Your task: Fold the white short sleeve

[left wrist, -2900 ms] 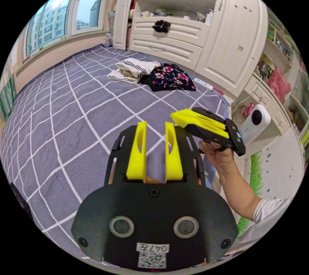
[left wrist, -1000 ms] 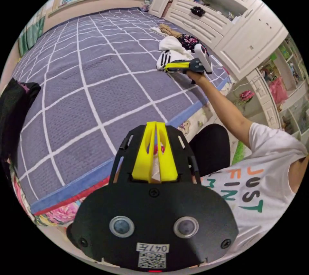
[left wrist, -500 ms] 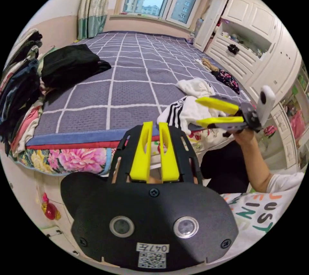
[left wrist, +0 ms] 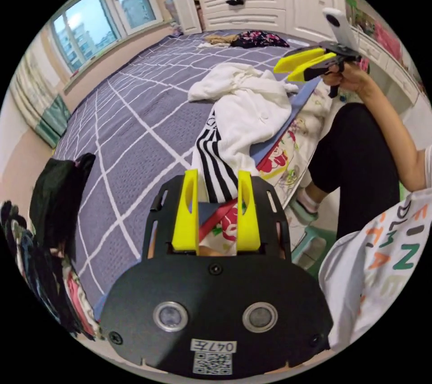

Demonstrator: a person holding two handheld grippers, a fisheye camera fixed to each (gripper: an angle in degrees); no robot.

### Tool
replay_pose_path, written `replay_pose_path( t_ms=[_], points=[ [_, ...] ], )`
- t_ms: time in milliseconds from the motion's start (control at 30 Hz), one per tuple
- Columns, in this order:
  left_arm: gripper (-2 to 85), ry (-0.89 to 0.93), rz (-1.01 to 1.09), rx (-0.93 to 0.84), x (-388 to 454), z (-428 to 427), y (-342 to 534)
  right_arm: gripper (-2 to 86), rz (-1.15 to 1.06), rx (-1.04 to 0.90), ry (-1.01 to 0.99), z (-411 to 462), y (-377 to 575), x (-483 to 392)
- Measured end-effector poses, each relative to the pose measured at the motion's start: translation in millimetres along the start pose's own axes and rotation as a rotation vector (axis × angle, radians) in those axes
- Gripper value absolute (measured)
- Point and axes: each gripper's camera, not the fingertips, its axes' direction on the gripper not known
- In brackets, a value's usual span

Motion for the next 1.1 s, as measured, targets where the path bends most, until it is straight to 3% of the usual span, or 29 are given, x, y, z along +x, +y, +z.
replay_pose_path(
  t_ms=[100, 200, 267, 367, 467, 633, 833, 967, 1100],
  points=[
    [6.2, 0.056, 0.079, -0.096, -5.8, 19.4, -3.4, 5.4, -0.121, -0.213, -0.071, 25.7, 5.9, -15.2],
    [1.3, 0.184, 0.047, -0.042, -29.2, 4.6, 1.4, 4.5, -0.236, -0.363, -0.148, 54.2, 7.6, -36.4],
    [0.5, 0.344, -0.089, 0.076, -67.2, -25.0, 11.9, 4.0, -0.296, -0.443, -0.147, 71.1, 6.2, -49.5],
    [0.0, 0.427, -0.231, 0.244, -106.3, -76.4, 34.9, 2.4, -0.32, -0.49, -0.089, 90.1, 2.0, -60.4],
    [-0.2, 0.318, -0.249, 0.329, -109.1, -133.1, 59.0, 0.1, -0.326, -0.436, -0.041, 92.9, -5.7, -66.7],
    [-0.2, 0.207, -0.269, 0.492, -104.5, -228.1, 101.2, -0.5, -0.378, -0.037, -0.203, 56.7, -13.4, -82.4],
    [-0.3, 0.059, -0.292, 0.645, -106.1, -303.6, 110.8, 0.0, -0.452, 0.055, -0.231, 62.3, -14.5, -108.2],
    [-0.3, -0.086, -0.402, 0.554, -151.8, -282.7, 94.1, 4.0, -0.399, 0.121, -0.201, 65.3, -9.0, -111.9],
    [-0.3, 0.016, -0.53, 0.466, -218.8, -205.8, 83.3, 12.3, -0.363, 0.13, -0.338, 82.5, -10.9, -122.2]
  ],
)
